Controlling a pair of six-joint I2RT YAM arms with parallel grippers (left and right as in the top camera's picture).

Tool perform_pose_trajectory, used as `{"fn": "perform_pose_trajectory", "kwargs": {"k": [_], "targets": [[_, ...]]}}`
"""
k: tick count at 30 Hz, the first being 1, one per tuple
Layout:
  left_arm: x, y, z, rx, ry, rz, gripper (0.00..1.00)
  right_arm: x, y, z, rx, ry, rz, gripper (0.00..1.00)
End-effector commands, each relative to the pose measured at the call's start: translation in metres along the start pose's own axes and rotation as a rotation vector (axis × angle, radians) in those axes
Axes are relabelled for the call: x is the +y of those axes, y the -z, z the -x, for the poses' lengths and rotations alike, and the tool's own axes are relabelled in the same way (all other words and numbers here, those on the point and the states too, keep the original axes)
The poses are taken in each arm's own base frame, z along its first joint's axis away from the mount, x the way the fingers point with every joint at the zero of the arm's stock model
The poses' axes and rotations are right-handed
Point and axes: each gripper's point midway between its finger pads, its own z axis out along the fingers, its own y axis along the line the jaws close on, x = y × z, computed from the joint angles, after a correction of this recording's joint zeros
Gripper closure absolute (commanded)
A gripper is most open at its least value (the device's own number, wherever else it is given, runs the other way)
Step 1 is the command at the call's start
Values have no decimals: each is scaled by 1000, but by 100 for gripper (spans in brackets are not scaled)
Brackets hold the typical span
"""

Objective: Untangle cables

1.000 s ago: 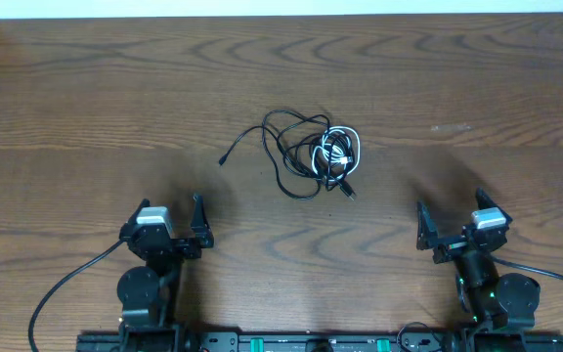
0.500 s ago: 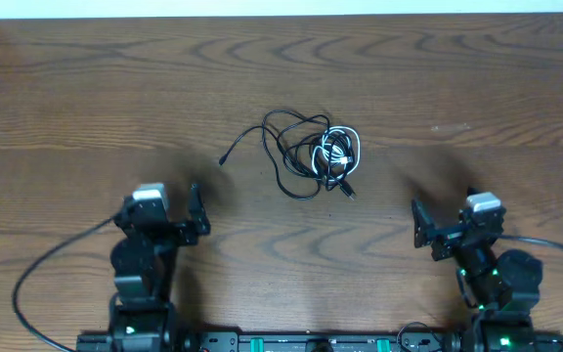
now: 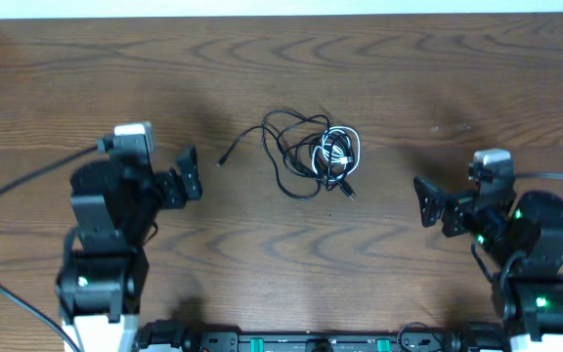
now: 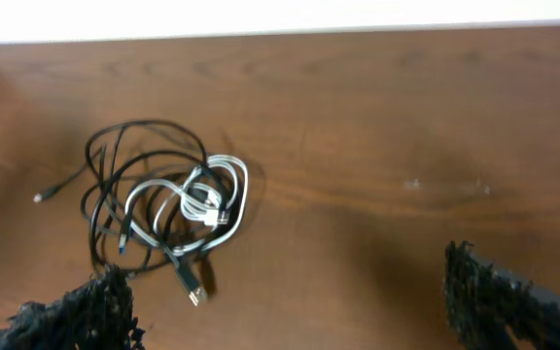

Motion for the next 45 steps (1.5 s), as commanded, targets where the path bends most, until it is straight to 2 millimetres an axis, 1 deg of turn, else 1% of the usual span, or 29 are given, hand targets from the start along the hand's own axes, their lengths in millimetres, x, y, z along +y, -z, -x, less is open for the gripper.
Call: {"fn": "perform_pose_trajectory", "kwargs": {"k": [1,7,9,12,14,17,19,21,25,28,30,35,37,41,45], "targets": [[-17,5,23,37,7,-68,2,5,1,18,26,-15,21,1],[-31,3,41,222,8,-84,2,11,-5,32,160,-29,78,1],[-40,0,46,281,-15,-100,2,12,-8,35,211,-33,106,1],[-57,-4,51,373,-60,-130,2,5,-12,41,294,-70,115,1],[-67,-10,52,414,-78,-146,2,-1,-14,45,344,-107,106,1],[-83,-25,55,420,-99,-184,2,-12,-19,50,391,-142,91,1],[-88,-34,52,430,-107,-193,2,-11,-25,51,397,-155,112,1],[-92,-39,47,455,-102,-205,2,-10,-28,48,411,-171,129,1],[-113,-42,37,504,-76,-324,2,-7,-30,44,438,-256,132,1],[-117,-50,31,534,-64,-342,1,-4,-31,43,445,-282,136,1],[-120,-57,24,562,-67,-343,5,-4,-31,43,444,-282,138,1],[-133,-78,-2,655,-84,-350,10,-5,-32,46,431,-274,137,1],[-139,-90,-13,692,-66,-336,12,-5,-32,46,431,-273,134,1],[-159,-116,-37,753,-68,-347,13,-5,-33,46,428,-272,134,1],[-184,-134,-60,785,-110,-377,13,-5,-33,47,425,-270,134,1]]}}
